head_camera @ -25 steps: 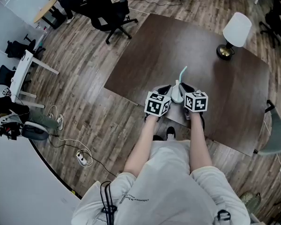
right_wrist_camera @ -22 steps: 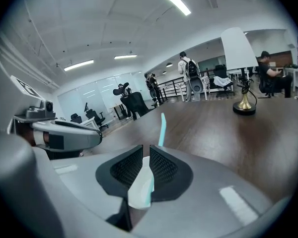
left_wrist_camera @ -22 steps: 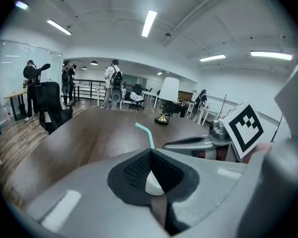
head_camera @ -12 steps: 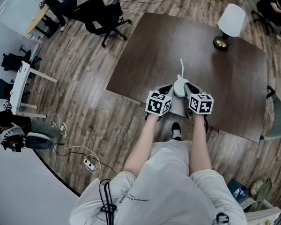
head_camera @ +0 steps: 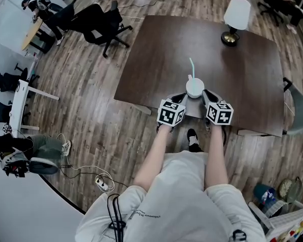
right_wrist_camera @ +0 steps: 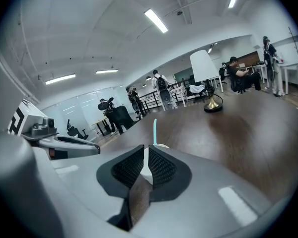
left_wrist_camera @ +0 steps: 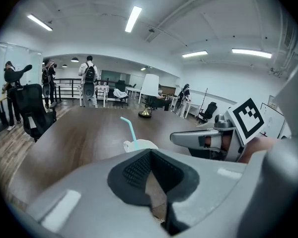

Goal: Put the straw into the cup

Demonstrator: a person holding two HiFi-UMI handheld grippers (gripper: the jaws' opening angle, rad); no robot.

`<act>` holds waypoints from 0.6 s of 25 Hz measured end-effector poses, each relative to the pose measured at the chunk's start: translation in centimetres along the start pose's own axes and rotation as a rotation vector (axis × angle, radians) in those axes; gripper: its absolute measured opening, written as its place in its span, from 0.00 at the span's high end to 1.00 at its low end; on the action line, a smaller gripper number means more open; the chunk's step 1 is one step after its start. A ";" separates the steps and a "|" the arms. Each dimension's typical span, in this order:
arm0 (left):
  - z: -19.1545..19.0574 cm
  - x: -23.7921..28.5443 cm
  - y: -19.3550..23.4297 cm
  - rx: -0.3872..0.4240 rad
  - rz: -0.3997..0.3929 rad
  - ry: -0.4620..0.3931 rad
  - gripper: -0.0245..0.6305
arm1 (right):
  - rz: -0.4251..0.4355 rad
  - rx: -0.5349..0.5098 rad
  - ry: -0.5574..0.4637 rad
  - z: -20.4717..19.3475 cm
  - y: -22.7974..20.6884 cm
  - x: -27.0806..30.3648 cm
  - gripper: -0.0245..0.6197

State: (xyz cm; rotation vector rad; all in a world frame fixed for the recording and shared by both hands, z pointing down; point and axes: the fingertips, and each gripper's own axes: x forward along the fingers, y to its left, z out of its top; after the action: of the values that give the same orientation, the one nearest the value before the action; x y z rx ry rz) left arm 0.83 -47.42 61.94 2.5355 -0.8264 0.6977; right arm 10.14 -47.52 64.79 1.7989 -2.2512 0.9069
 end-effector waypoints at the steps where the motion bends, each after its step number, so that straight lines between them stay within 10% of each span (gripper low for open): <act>1: -0.2 -0.2 -0.2 0.004 -0.006 0.000 0.96 | -0.007 0.000 -0.002 -0.2 0.1 -0.3 0.88; 15: -1.5 -2.3 -2.8 0.023 -0.069 -0.015 0.96 | -0.069 -0.011 0.015 -3.2 1.3 -4.8 0.92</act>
State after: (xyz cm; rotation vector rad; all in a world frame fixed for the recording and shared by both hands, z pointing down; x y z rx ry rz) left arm 0.41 -43.58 61.26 2.5791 -0.7355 0.6703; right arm 9.49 -41.62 64.81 1.8464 -2.1656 0.8911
